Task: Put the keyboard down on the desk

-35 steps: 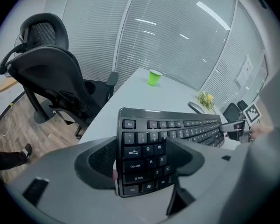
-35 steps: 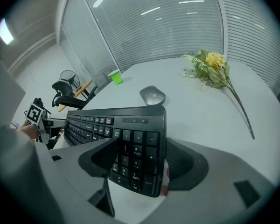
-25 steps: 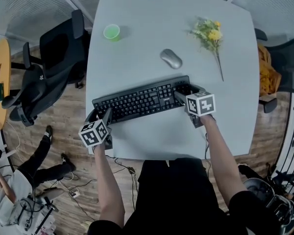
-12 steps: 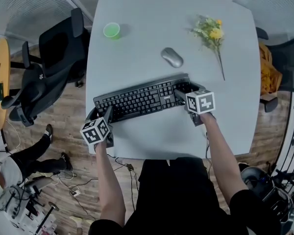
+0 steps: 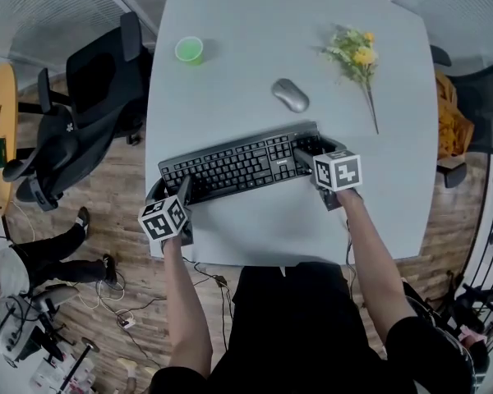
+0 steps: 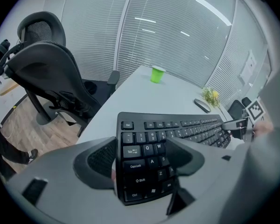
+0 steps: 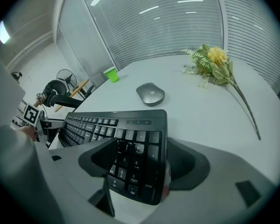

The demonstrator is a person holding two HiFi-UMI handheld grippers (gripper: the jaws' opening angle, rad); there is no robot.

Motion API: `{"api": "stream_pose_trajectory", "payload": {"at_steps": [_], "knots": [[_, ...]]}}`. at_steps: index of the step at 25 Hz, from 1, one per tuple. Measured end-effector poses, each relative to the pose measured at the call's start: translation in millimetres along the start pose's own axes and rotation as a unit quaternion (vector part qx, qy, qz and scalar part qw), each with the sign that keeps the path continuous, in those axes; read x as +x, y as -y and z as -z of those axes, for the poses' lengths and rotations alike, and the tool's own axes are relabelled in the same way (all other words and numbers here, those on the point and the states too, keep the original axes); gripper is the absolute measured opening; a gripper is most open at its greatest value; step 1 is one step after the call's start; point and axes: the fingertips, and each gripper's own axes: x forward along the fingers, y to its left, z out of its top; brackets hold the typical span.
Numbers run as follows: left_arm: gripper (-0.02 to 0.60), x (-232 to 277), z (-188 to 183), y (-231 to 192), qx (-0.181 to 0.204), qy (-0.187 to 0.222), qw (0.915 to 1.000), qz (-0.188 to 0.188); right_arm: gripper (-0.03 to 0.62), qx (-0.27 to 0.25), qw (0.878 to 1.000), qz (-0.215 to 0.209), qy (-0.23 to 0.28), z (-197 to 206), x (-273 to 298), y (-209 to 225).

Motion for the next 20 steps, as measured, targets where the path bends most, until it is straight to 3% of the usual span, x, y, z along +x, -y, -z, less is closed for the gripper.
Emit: {"api": "stream_pose_trajectory", "payload": {"at_steps": [10, 20], "knots": [[0.327, -7.5, 2.5, 1.6, 0.024, 0.005, 0.9996, -0.012, 0.334, 0.003, 1.000, 0.011, 0.014, -0.9, -6.5, 0.8], [0.327, -36.4, 18.6, 19.0, 0.036, 0.017, 0.9992, 0.004, 0.314, -0.016, 0.999, 0.023, 0.036, 7.1, -30.4, -15.6]]}}
